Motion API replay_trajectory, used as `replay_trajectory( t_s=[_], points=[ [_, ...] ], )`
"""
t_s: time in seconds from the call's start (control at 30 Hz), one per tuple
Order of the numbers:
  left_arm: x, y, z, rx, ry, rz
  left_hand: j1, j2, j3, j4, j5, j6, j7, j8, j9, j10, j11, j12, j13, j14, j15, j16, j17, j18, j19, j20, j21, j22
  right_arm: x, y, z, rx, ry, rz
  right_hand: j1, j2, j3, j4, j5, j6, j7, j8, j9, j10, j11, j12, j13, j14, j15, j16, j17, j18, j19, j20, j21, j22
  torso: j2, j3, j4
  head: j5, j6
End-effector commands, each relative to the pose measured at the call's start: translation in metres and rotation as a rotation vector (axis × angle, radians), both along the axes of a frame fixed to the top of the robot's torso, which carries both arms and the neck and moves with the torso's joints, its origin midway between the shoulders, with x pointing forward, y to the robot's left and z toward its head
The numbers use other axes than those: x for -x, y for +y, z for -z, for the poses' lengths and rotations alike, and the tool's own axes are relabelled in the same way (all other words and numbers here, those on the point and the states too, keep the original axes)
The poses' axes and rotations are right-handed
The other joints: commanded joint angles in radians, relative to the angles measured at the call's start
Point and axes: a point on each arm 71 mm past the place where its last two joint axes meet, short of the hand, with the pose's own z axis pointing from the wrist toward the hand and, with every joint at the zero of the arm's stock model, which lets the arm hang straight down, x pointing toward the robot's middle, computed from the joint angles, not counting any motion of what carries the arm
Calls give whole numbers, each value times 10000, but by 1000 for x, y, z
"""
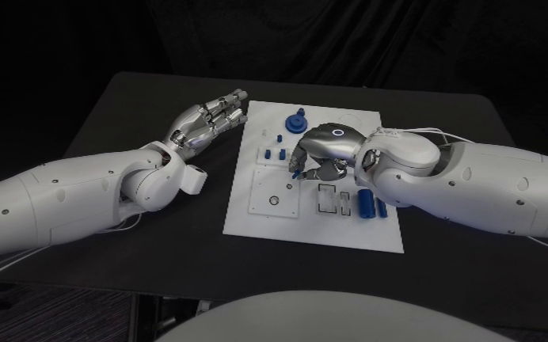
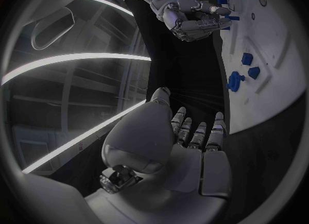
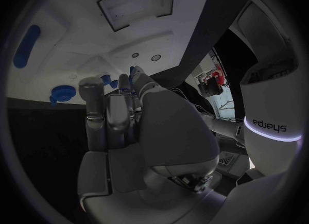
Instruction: Assemble the parts on the task board
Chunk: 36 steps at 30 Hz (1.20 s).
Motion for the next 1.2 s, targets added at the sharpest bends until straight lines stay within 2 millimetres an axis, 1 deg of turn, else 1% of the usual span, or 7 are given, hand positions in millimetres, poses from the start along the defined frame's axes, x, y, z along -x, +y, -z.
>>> replay_trajectory(
  t_s=[0.03, 0.17, 0.3, 0.57, 0.83, 1.0, 1.2],
  points=[
    [1, -1, -5, 521, -674, 165, 97, 7, 4, -45, 43, 53, 39, 41, 18, 9, 50, 54, 17, -14, 40, 44, 10, 183, 52, 0, 50, -20, 0, 2, 5, 324, 55, 28, -101, 6, 64, -19, -5, -54, 37, -55, -8, 1, 85, -74, -22, 58, -5, 42, -2, -196, 69, -15, 24, 1034, 9, 14, -1, -15, 0],
    [1, 0, -5, 506, -656, 154, 97, 7, 4, -45, 42, 55, 40, 41, 18, 10, 51, 54, 17, -14, 40, 44, 10, 183, 52, 0, 50, -21, 1, 5, 9, 474, 52, -53, -130, -7, 69, -11, -6, -69, 48, -78, -20, -4, 96, -95, -33, 56, 4, 36, -11, -196, 67, -10, 26, 1032, -1, 15, -21, 45, 0],
    [1, 1, -5, 492, -638, 142, 94, 10, 5, -43, 40, 89, 52, 48, 23, 25, 64, 57, 20, -17, 37, 43, 9, 183, 52, -1, 50, -20, 2, 8, 12, 582, 106, -110, -134, -12, 72, -13, -4, -75, 50, -85, -23, -7, 98, -101, -37, 59, 5, 44, -4, -197, 67, -8, 30, 1033, 1, 9, -12, 69, 0],
    [1, 0, -4, 493, -622, 156, 94, 10, 5, -43, 40, 89, 52, 48, 23, 25, 64, 57, 20, -17, 37, 43, 9, 183, 52, -1, 50, -20, 3, 13, 14, 864, -65, -254, -135, -20, 80, -18, -5, -83, 53, -96, -29, -13, 101, -114, -43, 52, 9, 26, -25, -193, 58, -6, 2, 1026, -19, 4, -24, 139, 0],
    [1, 0, -4, 491, -600, 178, 88, 10, 3, -43, 40, 114, 68, 54, 26, 40, 80, 60, 22, -17, 34, 43, 10, 183, 53, -1, 51, -20, 4, 15, 15, 1040, -124, -354, -134, -41, 88, -31, -5, -90, 56, -110, -36, -15, 104, -127, -50, 40, 13, 0, -56, -187, 44, -3, -36, 1017, -20, 2, 12, 129, 0],
    [1, -1, -4, 491, -588, 188, 88, 10, 3, -43, 40, 114, 68, 54, 26, 40, 80, 60, 22, -17, 34, 43, 10, 183, 53, -1, 51, -20, 5, 16, 15, 1115, -190, -400, -133, -41, 89, -32, -5, -90, 56, -111, -36, -14, 103, -128, -50, 41, 13, 3, -51, -189, 47, -2, -23, 1019, -17, -2, -8, 143, 0],
    [1, -2, -3, 511, -569, 230, 85, 9, 2, -43, 39, 116, 75, 55, 26, 41, 87, 60, 22, -18, 34, 42, 9, 183, 50, -1, 50, -26, 5, 18, 16, 1281, -278, -449, -118, -53, 108, -54, -5, -96, 60, -126, -44, -14, 106, -143, -58, 36, 16, -1, -56, -185, 37, 0, -41, 1014, -18, 0, -8, 126, 0]
  ],
)
